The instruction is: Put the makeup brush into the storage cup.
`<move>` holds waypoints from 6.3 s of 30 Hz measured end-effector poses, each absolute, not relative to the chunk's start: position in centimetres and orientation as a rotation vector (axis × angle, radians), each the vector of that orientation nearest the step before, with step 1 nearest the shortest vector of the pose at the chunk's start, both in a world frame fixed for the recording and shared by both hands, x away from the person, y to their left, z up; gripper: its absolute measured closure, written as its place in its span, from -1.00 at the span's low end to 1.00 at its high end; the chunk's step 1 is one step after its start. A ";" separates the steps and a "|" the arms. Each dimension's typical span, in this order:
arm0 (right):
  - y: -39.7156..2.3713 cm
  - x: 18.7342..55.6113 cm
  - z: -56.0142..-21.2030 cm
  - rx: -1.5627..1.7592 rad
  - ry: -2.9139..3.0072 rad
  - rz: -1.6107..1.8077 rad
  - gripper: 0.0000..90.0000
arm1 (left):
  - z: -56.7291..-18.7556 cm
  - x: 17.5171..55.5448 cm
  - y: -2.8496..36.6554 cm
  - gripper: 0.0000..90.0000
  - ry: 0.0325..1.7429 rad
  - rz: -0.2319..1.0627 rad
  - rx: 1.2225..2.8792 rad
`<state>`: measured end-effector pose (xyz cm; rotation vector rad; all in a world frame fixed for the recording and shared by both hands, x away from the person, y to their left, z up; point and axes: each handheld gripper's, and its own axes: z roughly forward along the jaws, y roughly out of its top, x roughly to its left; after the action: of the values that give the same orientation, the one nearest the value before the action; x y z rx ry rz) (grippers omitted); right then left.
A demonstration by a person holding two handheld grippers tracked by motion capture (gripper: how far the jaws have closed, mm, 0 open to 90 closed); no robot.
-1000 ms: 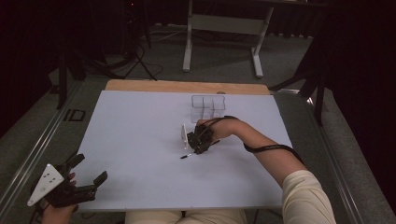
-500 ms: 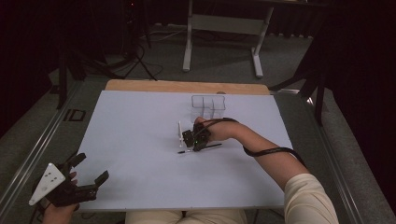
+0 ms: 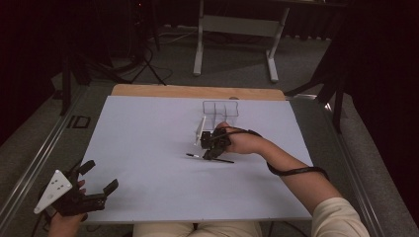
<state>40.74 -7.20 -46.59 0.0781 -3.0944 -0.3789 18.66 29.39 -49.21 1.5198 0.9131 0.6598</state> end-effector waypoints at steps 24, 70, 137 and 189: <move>-13.3 37.7 -44.9 -0.436 -3.065 -0.995 0.92 | -49.5 21.5 26.6 -0.98 0.841 0.514 1.560; -16.9 31.9 -42.3 -0.747 -2.809 -1.760 0.92 | -47.8 28.9 11.8 -0.98 0.612 0.162 1.704; -15.3 31.0 -40.6 -0.649 -2.702 -1.904 0.87 | -50.8 29.9 5.8 0.93 0.552 0.135 1.934; -15.2 35.4 -35.3 -0.690 -2.715 -1.984 0.91 | -49.7 28.1 14.7 -0.96 0.713 0.104 1.965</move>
<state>35.45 -15.20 -35.29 -0.6901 -2.7154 -1.9844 28.08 14.74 -49.66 1.9648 0.7130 0.1041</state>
